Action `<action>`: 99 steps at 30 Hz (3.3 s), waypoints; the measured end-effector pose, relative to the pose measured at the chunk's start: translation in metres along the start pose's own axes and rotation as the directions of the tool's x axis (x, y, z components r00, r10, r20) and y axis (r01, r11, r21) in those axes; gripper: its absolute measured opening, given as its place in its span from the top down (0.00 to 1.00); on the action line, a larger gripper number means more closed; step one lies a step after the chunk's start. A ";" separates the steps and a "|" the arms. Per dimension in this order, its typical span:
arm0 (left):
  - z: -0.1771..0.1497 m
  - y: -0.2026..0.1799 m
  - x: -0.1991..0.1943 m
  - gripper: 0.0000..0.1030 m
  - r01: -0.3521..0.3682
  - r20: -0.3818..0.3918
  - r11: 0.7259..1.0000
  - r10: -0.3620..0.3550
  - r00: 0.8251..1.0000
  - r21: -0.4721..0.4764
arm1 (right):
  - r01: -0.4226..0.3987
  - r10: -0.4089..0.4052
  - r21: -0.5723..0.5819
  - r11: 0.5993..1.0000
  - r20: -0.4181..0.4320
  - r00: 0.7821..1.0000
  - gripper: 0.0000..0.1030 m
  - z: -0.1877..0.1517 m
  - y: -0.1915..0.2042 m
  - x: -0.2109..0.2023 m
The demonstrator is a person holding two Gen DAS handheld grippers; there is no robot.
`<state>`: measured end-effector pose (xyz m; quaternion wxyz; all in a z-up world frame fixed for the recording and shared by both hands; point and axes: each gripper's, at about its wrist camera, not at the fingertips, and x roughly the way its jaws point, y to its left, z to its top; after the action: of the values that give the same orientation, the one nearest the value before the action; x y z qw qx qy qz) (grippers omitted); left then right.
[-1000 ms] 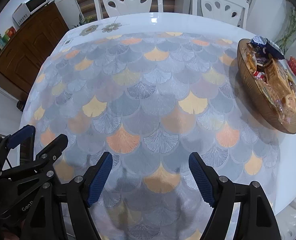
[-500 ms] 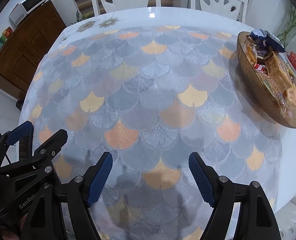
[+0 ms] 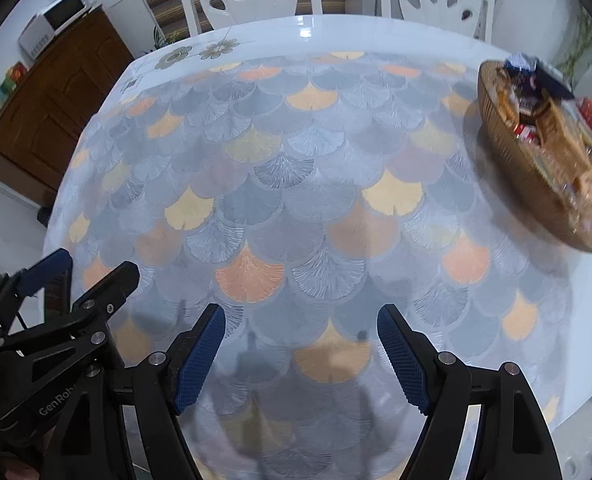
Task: Organize snacks
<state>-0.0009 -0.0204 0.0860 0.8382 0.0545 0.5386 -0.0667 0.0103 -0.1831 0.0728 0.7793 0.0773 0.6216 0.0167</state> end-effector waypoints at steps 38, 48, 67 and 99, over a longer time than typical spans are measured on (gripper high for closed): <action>0.007 -0.007 0.006 0.20 0.013 -0.013 0.999 -0.012 1.000 0.033 | 0.008 -0.008 0.023 1.000 0.013 1.000 0.26 0.007 -0.008 -0.002; 0.007 -0.008 0.007 0.20 0.009 -0.019 0.999 -0.008 1.000 0.039 | 0.011 -0.011 0.019 1.000 0.009 1.000 0.26 0.007 -0.008 0.001; 0.007 -0.011 0.010 0.20 0.010 -0.023 0.998 -0.009 1.000 0.065 | 0.014 -0.014 0.026 1.000 -0.003 1.000 0.26 0.008 -0.017 0.004; 0.006 -0.009 0.015 0.20 -0.003 -0.048 0.997 0.006 0.999 0.074 | 0.036 -0.036 -0.007 0.999 0.006 0.999 0.26 0.008 -0.014 0.006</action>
<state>0.0090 -0.0311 0.0743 0.8225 0.0885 0.5556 -0.0834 0.0181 -0.1969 0.0669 0.7815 0.0634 0.6207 0.0047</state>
